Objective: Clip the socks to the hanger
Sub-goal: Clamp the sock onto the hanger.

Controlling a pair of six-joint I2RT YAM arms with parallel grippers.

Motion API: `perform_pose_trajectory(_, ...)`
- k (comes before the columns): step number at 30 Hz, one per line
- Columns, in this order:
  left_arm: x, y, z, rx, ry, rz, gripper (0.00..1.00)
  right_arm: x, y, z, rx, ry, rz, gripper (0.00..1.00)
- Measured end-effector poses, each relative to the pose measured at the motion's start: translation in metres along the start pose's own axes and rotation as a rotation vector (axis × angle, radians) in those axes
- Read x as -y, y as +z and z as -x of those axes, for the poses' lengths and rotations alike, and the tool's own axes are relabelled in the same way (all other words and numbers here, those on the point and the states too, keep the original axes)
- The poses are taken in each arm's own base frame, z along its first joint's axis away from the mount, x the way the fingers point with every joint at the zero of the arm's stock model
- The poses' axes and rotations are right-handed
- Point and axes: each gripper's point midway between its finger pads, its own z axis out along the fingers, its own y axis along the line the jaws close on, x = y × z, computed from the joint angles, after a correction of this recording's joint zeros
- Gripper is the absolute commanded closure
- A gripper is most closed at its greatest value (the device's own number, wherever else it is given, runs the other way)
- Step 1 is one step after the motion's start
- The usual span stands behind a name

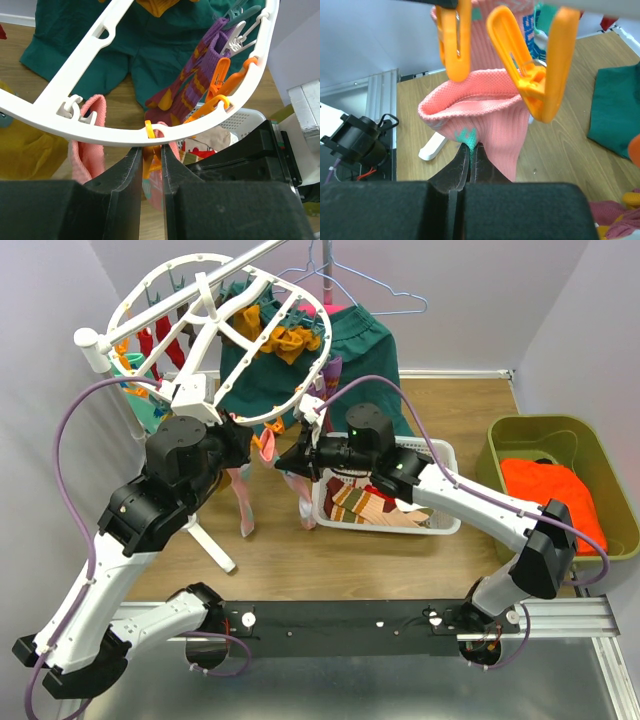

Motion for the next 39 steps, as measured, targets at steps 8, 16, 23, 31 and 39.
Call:
perform_pose_trajectory(8, 0.000, 0.002, -0.001, 0.003, 0.001, -0.002, 0.90, -0.005, 0.000, 0.012, 0.025, -0.010, 0.031, 0.99)
perform_pose_trajectory(16, 0.001, 0.005, -0.003, 0.003, 0.002, -0.002, 0.84, -0.007, 0.001, 0.023, 0.045, -0.020, 0.044, 0.99)
perform_pose_trajectory(23, 0.000, 0.006, -0.005, 0.002, 0.001, 0.001, 0.44, -0.009, 0.001, 0.024, 0.047, -0.022, 0.054, 0.99)
perform_pose_trajectory(31, -0.001, 0.005, -0.004, 0.005, -0.002, 0.002, 0.34, -0.010, 0.001, 0.029, 0.066, -0.012, 0.055, 0.81)
perform_pose_trajectory(39, -0.006, 0.002, -0.003, 0.012, -0.001, 0.024, 0.38, -0.010, -0.001, 0.032, 0.071, -0.003, 0.050, 0.49)
